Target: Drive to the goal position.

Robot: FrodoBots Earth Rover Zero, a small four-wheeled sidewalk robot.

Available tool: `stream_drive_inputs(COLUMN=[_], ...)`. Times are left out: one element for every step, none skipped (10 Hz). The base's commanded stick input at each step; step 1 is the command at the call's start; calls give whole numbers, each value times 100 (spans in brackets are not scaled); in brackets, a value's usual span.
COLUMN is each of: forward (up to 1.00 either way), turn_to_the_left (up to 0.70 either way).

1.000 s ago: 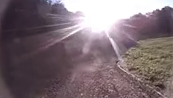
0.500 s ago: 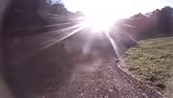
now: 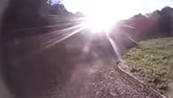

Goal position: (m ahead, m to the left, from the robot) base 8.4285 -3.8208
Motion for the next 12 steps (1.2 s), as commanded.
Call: stream_drive_inputs(forward=[85,85,85,85,85,38,0,0,0,0,0,0], turn_to_the_left=[-34,-29,-9,0,0,0,0,0,0,0,0,0])
